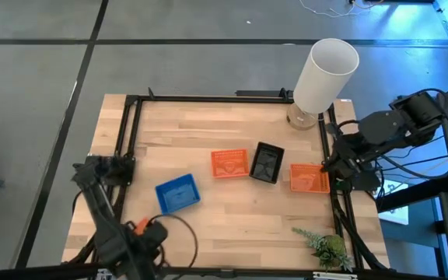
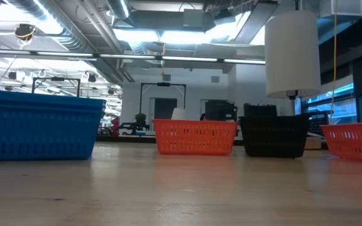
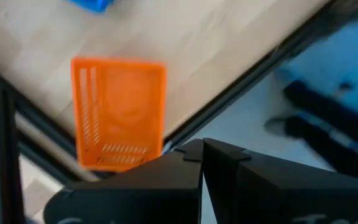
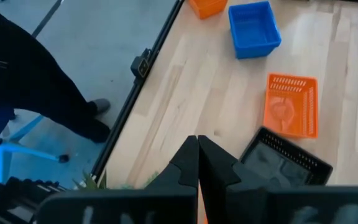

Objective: Stack baskets by color
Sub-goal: Stack the bottom left orange bin on the top left orange bin

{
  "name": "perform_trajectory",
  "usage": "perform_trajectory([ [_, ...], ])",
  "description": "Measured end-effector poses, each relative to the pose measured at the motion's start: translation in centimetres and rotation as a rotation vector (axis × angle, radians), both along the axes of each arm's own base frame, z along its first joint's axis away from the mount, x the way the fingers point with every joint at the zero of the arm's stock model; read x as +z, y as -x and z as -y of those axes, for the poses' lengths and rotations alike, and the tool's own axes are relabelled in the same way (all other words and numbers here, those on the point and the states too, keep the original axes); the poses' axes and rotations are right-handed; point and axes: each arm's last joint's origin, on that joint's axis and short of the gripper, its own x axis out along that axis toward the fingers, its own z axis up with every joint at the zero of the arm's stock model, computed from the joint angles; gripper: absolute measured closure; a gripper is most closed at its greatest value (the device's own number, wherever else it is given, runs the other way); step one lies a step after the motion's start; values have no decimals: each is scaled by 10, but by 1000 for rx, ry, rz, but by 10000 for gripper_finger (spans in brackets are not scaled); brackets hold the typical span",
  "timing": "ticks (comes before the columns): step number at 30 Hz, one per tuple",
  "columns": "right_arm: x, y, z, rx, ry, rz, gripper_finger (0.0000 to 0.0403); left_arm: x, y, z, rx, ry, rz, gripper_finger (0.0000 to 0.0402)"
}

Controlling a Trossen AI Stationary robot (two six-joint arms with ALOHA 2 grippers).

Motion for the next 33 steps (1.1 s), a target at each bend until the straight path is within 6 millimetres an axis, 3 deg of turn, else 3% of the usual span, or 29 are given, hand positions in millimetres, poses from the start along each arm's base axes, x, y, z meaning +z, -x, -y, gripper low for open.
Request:
perform_trajectory([
  [8, -2, -10, -4, 17, 21, -5, 402, -36, 13, 11, -71, 10, -210, 368],
  [14, -2, -16, -8, 28, 0, 7, 402, -55, 6, 6, -96, -17, -250, 339],
  [22, -1, -18, -9, 32, -12, 16, 402, -80, -8, 15, -91, 2, -73, 341],
  [33, -1, -18, -9, 31, -13, 15, 402, -120, -4, 10, -115, -44, -118, 339],
])
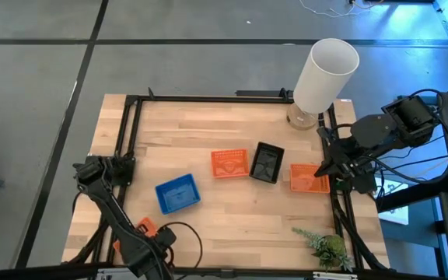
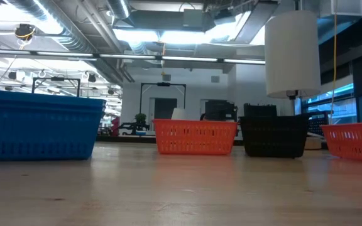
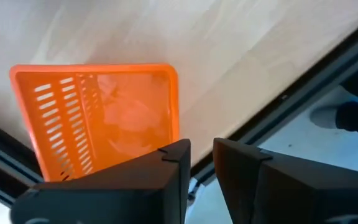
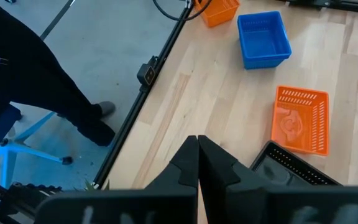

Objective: Stack baskets by color
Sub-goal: Stack the bottom left orange bin on the top left orange bin

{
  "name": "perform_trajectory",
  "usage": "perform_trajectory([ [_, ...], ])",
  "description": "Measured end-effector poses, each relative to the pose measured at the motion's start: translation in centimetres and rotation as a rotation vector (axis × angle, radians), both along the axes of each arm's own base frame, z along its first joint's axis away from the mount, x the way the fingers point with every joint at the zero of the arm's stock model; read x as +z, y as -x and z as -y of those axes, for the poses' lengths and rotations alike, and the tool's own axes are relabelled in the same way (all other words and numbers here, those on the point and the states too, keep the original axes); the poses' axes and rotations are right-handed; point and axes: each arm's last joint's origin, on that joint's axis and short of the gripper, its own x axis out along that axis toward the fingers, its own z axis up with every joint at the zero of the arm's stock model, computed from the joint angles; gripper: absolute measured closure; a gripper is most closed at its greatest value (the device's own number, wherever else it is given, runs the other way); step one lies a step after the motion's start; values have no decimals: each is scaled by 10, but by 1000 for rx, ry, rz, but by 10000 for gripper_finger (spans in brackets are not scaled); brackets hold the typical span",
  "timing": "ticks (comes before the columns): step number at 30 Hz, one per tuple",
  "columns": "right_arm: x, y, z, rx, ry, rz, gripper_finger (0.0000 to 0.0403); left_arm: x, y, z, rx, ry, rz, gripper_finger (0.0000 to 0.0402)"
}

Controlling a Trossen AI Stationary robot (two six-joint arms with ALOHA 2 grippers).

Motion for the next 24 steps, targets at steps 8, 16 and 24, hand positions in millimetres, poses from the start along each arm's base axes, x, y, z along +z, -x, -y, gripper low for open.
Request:
perform_trajectory([
  [8, 0, 0, 0, 1, 0, 1, 402, -14, 2, -2, -26, -11, -9, 336],
  [16, 0, 0, 0, 3, 2, 1, 402, -31, 7, -7, -31, -45, -35, 336],
  [24, 0, 0, 0, 5, 3, 2, 402, -55, 8, -6, -42, 3, 4, 336],
])
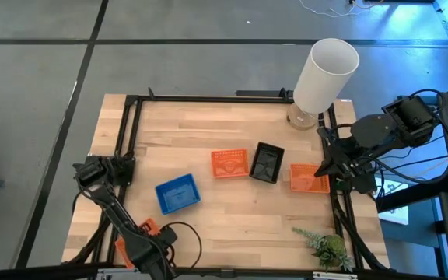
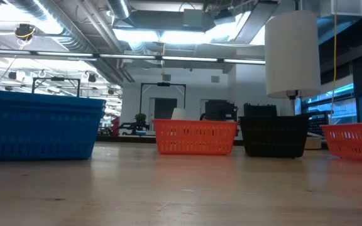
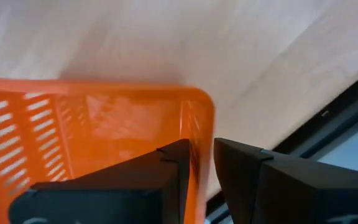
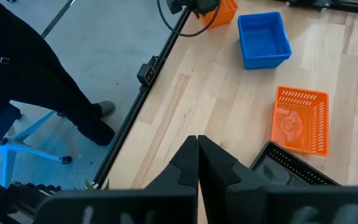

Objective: Stack baskets by color
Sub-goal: Stack the bottom left orange bin on the top left orange bin

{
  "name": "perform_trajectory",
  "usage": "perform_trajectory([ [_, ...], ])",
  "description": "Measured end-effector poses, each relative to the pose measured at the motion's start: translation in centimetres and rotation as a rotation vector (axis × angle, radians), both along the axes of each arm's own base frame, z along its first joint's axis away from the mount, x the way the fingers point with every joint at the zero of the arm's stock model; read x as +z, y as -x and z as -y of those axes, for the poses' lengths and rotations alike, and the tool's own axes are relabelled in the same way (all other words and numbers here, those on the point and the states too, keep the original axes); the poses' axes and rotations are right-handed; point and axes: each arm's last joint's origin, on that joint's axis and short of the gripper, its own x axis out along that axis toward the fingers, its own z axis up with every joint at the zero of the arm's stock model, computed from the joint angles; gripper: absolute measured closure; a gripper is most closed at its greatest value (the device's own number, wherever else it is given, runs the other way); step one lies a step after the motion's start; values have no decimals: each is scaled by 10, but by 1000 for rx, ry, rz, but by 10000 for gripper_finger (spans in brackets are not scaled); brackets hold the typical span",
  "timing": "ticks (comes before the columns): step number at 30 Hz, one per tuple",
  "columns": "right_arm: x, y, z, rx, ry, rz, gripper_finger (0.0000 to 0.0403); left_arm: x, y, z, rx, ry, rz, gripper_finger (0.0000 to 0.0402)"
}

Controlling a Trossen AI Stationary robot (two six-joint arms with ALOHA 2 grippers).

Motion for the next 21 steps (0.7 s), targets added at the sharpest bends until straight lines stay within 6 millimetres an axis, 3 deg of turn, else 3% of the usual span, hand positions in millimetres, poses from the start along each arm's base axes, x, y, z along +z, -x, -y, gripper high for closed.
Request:
perform_trajectory([
  [6, 0, 0, 0, 1, 0, 0, 402, -10, 1, -4, -25, 5, -5, 363],
  [8, 0, 0, 0, 0, 1, 1, 402, -8, -3, -5, -35, 11, -4, 389],
  [11, 0, 0, 0, 0, 2, 0, 402, 4, -10, -3, -59, 25, 19, 397],
  [16, 0, 2, 3, -50, 34, 13, 402, 57, -22, -3, -124, 53, 56, 401],
  [21, 1, 6, 7, -116, 75, 30, 402, 124, -39, -32, -190, -37, 94, 401],
])
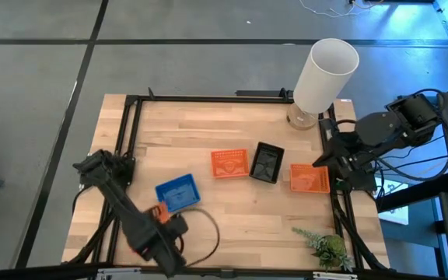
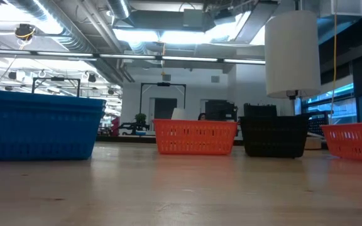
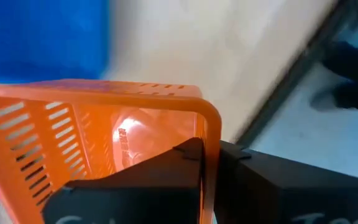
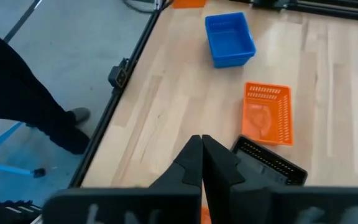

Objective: Stack baskets by color
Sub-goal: Stack the bottom left orange bin on the top left orange bin

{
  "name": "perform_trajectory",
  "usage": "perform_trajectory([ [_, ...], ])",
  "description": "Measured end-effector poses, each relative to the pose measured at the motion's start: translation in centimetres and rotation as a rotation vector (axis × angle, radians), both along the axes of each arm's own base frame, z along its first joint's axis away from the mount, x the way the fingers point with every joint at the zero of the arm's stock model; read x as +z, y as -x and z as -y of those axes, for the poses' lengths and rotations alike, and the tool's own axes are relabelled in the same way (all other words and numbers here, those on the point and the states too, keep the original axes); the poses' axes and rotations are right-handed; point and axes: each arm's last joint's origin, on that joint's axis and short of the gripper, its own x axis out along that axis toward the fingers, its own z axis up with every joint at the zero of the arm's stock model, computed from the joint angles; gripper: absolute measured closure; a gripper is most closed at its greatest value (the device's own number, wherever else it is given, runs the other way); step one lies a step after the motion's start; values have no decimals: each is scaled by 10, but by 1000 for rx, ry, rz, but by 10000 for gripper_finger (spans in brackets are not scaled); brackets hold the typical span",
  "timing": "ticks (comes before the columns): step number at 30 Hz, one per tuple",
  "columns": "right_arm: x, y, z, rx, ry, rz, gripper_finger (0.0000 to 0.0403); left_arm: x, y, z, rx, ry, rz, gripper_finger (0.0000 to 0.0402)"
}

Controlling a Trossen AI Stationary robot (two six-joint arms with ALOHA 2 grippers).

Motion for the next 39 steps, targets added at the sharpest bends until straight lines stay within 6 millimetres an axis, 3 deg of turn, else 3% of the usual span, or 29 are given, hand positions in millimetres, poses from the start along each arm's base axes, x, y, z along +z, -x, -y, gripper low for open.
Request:
perform_trajectory([
  [3, 2, 6, 3, -1, -5, 14, 402, 34, -16, -30, -44, -87, 61, 401],
  [6, 4, 13, 7, -22, 5, 41, 402, 51, -41, -67, -124, -140, 118, 401],
  [14, 8, 26, 13, -60, -10, 71, 402, 60, -107, -172, -295, -254, 284, 401],
  [21, 8, 31, 16, -34, 16, 81, 402, 51, -159, -233, -428, -313, 492, 401],
  [26, 8, 35, 17, -25, 21, 87, 402, 23, -179, -251, -449, -321, 442, 401],
  [35, 7, 44, 21, -23, 33, 64, 402, -32, -202, -248, -504, -276, 314, 401],
  [39, 7, 47, 22, -24, 30, 69, 402, -44, -205, -248, -482, -260, 274, 401],
])
